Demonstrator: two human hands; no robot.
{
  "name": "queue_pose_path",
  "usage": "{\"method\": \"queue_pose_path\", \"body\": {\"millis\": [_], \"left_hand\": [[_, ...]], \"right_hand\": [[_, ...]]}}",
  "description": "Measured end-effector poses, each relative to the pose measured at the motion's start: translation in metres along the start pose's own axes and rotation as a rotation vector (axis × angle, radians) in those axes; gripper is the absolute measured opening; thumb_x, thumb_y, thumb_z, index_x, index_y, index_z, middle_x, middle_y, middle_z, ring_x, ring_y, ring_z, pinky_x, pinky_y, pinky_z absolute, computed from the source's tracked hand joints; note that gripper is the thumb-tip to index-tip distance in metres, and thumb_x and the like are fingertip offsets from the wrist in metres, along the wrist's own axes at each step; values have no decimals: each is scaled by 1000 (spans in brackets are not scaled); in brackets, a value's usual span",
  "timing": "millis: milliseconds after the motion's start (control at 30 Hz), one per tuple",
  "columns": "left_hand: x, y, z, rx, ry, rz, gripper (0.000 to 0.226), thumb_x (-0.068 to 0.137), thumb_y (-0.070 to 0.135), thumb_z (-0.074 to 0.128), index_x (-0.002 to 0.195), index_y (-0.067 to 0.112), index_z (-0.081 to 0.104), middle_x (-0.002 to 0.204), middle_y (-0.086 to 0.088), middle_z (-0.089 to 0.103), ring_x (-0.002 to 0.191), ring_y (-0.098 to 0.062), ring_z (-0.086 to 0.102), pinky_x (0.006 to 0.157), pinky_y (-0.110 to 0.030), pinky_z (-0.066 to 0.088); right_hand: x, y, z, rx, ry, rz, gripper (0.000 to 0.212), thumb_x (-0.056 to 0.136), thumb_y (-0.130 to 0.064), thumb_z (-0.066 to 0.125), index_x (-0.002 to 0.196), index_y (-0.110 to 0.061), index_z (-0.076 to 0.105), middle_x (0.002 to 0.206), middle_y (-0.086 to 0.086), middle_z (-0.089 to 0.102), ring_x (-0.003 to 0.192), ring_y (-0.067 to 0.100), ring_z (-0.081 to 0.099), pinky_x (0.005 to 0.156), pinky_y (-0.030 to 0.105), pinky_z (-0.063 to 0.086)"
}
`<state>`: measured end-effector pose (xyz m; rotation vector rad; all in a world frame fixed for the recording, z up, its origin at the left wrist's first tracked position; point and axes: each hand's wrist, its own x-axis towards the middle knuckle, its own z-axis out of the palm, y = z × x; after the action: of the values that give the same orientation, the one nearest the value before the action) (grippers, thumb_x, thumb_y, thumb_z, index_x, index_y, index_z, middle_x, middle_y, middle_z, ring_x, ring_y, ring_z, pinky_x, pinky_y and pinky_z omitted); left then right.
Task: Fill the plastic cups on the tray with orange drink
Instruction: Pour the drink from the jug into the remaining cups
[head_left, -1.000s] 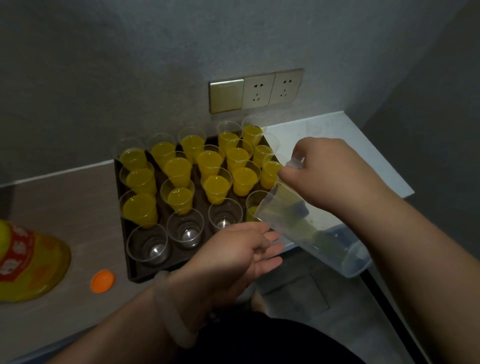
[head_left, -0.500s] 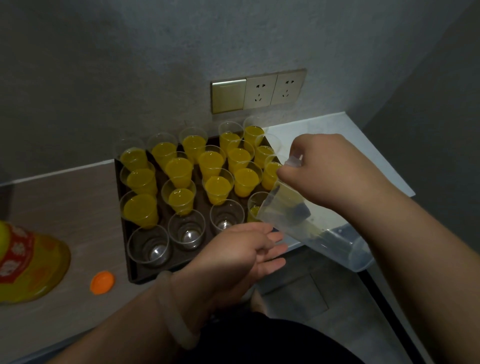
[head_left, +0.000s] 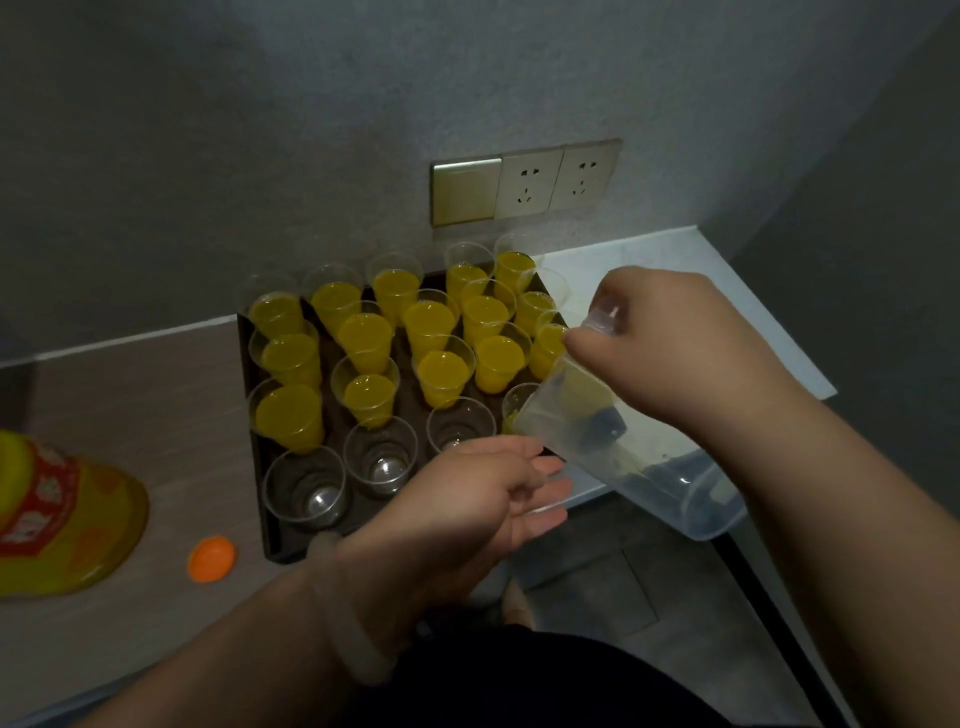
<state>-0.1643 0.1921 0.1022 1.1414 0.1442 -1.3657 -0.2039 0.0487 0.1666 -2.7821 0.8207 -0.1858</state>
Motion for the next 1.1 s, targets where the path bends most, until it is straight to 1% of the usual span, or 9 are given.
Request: {"method": "queue_pose_path", "body": {"millis": [133, 333, 467, 667, 833, 900, 967, 1033, 1100], "left_hand": [[-7, 6, -7, -1, -8, 50, 42, 93, -13, 32, 133, -6, 44, 118, -20, 60, 114, -33, 58, 88, -38, 49], [-24, 18, -20, -4, -23, 165, 49, 92, -14, 28, 137, -2, 41, 136, -19, 52, 125, -32, 51, 93, -37, 46], [-37, 31, -34, -30, -13, 241, 50, 92, -12, 29, 138, 3, 42, 136, -15, 53, 124, -28, 52, 93, -34, 47], [-60, 42, -58, -2, 70, 344, 50, 93, -10, 31, 138, 8, 44, 135, -10, 55, 117, -24, 58, 92, -32, 50], [-79, 49, -77, 19, 178, 455, 48, 93, -12, 31, 122, 19, 53, 134, -4, 54, 113, -19, 59, 98, -33, 47], [-85, 49, -87, 24, 229, 493, 50, 93, -12, 31, 126, 19, 52, 133, -3, 54, 112, -18, 60, 97, -32, 48], [-92, 49, -96, 19, 276, 540, 52, 92, -11, 32, 131, 17, 50, 129, -1, 56, 110, -17, 62, 93, -30, 51], [-98, 51, -102, -17, 313, 580, 50, 93, -11, 32, 132, 15, 50, 129, -2, 56, 110, -18, 61, 93, -29, 50], [-103, 53, -105, -66, 343, 612, 49, 93, -10, 33, 136, 10, 48, 132, -5, 55, 113, -19, 59, 96, -31, 49]], "right_hand": [[-7, -3, 0, 78, 53, 20, 22, 85, -35, 56, 96, -17, 62, 86, 4, 63, 76, 17, 57, 62, 22, 42], [-13, -21, 0, 182, 158, -11, 25, 88, -40, 57, 104, -20, 55, 82, -2, 59, 71, 11, 54, 55, 22, 39], [-16, -38, -1, 281, 209, -28, 22, 90, -41, 56, 100, -23, 49, 75, -8, 55, 66, 4, 50, 51, 23, 36], [-22, -68, 5, 424, 250, -34, 24, 90, -45, 53, 106, -28, 47, 80, -13, 53, 68, 1, 51, 53, 19, 37], [-27, -96, 20, 611, 244, -25, 21, 93, -40, 53, 107, -26, 48, 80, -11, 55, 67, 3, 53, 51, 16, 37], [-28, -108, 27, 710, 240, -26, 16, 94, -35, 53, 106, -25, 49, 76, -7, 57, 66, 7, 57, 48, 17, 41], [-29, -119, 32, 824, 251, -35, 7, 94, -31, 54, 98, -28, 50, 73, -1, 59, 67, 11, 59, 50, 22, 47], [-28, -127, 38, 900, 248, -47, 5, 94, -30, 55, 95, -30, 50, 77, 4, 62, 67, 16, 60, 58, 36, 51], [-27, -133, 43, 949, 250, -67, 5, 93, -31, 56, 94, -32, 50, 81, 7, 63, 69, 19, 61, 62, 44, 53]]}}
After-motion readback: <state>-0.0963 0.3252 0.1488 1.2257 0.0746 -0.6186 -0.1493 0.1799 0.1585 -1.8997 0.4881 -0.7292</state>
